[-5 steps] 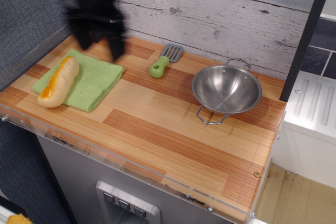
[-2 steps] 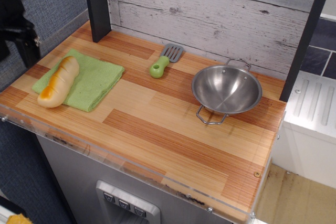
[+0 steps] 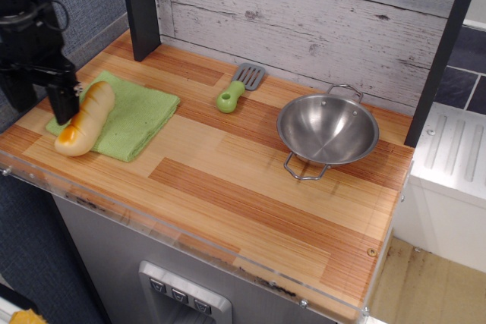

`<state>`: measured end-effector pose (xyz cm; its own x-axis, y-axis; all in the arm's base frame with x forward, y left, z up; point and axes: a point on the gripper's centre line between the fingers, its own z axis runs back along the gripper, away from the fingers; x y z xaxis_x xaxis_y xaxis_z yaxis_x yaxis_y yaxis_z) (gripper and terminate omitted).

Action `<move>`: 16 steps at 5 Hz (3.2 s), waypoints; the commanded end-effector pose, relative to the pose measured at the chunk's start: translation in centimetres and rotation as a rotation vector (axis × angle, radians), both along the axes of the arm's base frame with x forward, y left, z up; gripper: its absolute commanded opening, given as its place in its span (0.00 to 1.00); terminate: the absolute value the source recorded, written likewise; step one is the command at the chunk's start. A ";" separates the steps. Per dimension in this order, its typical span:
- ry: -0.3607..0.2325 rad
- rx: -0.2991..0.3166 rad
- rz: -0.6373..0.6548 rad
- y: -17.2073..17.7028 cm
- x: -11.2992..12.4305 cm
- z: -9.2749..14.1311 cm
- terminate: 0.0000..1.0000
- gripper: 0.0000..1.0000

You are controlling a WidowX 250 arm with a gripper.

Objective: Move bread off cloth and place in lower middle of table.

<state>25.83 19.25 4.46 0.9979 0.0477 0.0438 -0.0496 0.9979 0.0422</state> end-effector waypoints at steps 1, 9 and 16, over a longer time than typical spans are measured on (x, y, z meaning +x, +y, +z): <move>-0.072 0.041 0.004 -1.3 -0.3 3.4 0.00 1.00; -0.004 0.049 0.027 -1.2 -1.4 1.4 0.00 1.00; 0.049 0.062 0.026 -1.4 -1.6 -0.5 0.00 1.00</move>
